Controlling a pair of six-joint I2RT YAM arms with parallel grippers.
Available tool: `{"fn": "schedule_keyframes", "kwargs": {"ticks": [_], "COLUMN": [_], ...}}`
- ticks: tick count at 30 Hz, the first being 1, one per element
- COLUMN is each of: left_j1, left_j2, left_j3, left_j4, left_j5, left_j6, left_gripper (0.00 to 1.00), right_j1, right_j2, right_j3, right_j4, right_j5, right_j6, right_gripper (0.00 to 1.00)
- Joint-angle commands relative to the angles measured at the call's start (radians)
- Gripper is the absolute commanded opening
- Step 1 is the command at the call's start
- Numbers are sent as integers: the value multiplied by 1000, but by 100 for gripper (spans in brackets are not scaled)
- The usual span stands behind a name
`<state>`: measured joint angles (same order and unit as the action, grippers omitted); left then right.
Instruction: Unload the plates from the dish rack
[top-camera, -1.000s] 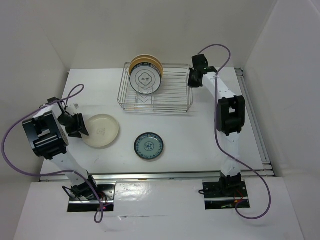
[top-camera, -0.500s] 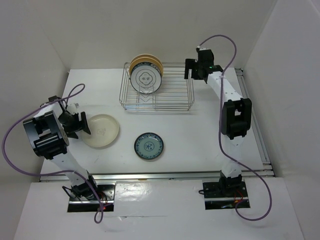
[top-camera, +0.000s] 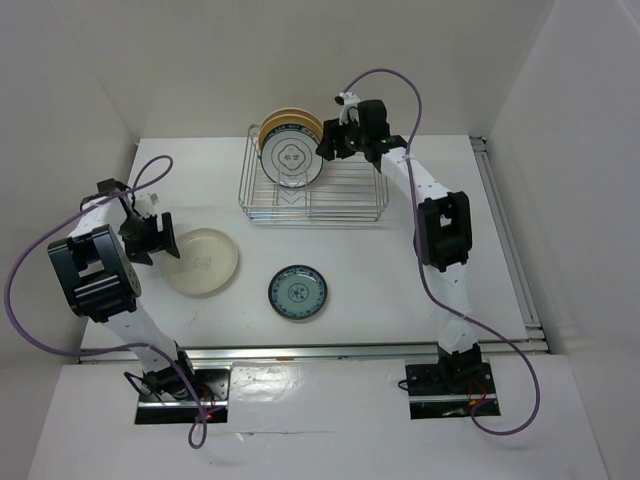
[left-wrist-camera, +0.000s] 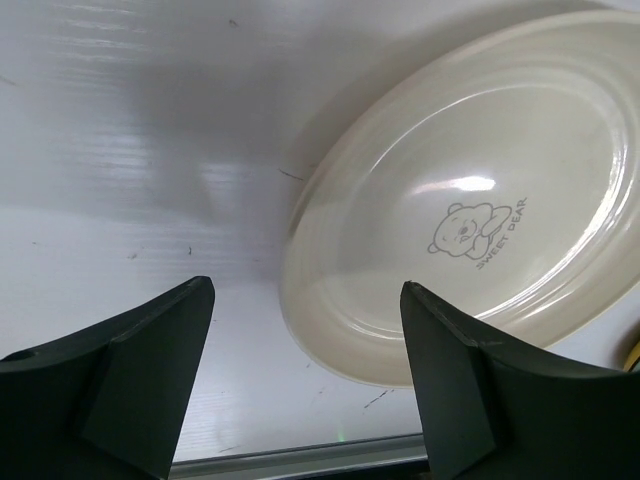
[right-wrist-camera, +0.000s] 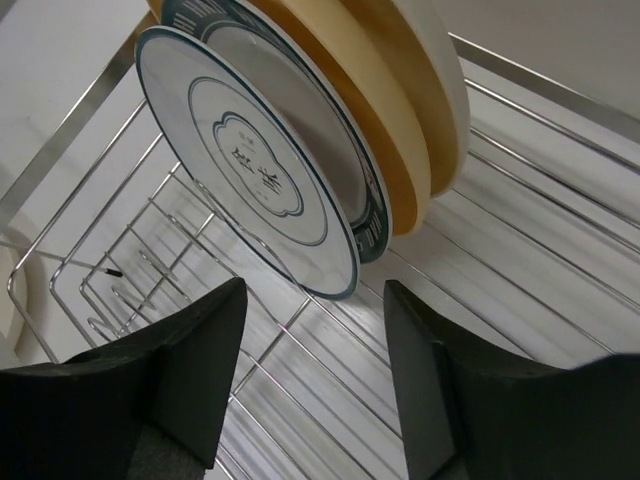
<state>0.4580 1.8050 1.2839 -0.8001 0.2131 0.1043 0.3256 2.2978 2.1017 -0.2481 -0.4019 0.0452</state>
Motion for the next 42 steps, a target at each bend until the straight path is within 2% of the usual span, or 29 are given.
{"fn": "schedule_keyframes", "kwargs": {"ticks": [1,4,15,20,21,23,24,25,32,37,42], "left_j1": [-4,-4,-13,-13,-13,-13,-13,-13,-13,-13,-13], "left_j2": [-35,-26,-6,-15,-25,-26,-26,-26,-6,-15,-35], "left_j3": [29,29,29,29,19,18,18,18,37,28,9], "left_j4": [-14,-14,-33,-33,-33,-33,-24,-24,-34,-34,-24], "left_j5": [-8,-18,-18,-18,-18,-18,-18,-18,2,2,2], "left_j6": [6,6,6,6,6,6,6,6,6,6,15], "left_gripper": [89,89,88,88,88,88,88,88,88,88,88], "right_j1": [-10,0,0,0,0,0,0,0,0,0,0], "right_j2": [26,66,167,164,152,123,111,111,108,0,-101], "right_j3": [14,44,72,92,52,0,-18,-19,29,-34,-71], "right_j4": [122,144,222,188,188,243,257,257,199,221,231], "right_j5": [-101,-141,-127,-153,-163,-163,-163,-163,-181,-170,-92], "right_j6": [1,11,94,104,104,104,104,104,104,84,71], "right_gripper": [63,53,52,49,49,43,32,27,1,0,0]}}
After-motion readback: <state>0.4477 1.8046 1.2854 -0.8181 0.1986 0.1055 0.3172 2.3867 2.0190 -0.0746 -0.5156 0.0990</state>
